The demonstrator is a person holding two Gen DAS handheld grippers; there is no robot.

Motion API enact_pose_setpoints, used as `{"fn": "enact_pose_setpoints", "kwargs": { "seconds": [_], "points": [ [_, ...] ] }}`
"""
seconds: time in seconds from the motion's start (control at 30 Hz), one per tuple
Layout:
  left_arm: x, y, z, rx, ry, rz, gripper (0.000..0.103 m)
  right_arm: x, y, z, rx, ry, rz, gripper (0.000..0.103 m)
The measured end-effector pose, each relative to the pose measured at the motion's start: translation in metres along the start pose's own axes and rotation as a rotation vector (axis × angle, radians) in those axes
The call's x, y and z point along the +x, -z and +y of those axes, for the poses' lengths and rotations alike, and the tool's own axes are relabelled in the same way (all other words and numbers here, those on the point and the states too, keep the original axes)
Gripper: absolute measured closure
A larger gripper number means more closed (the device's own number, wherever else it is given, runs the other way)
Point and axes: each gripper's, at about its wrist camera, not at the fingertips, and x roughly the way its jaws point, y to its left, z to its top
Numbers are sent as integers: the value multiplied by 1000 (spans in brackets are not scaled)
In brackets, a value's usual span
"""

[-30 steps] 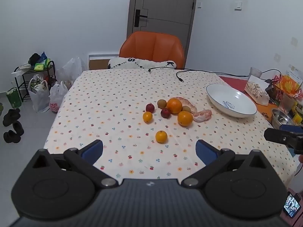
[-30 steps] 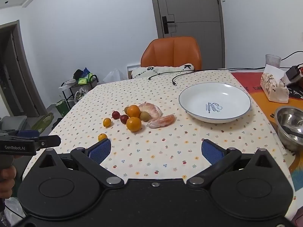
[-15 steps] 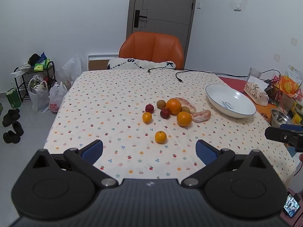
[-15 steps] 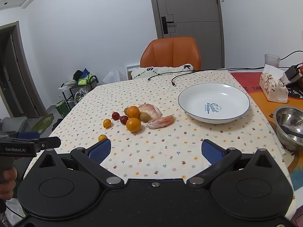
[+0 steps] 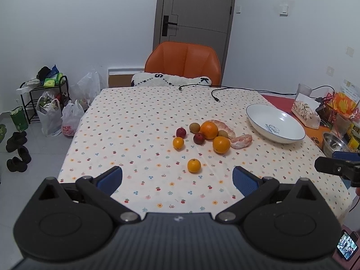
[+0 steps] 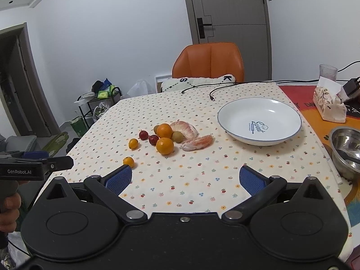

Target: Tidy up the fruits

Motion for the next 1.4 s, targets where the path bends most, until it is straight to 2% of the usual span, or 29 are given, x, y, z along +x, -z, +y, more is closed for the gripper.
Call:
{"fn": "enact_pose_setpoints", "kwargs": {
  "seconds": [1.4],
  "points": [
    [-2, 3, -2, 14, 13, 20, 0, 0, -2, 2, -17, -4, 4, 0]
  ]
}}
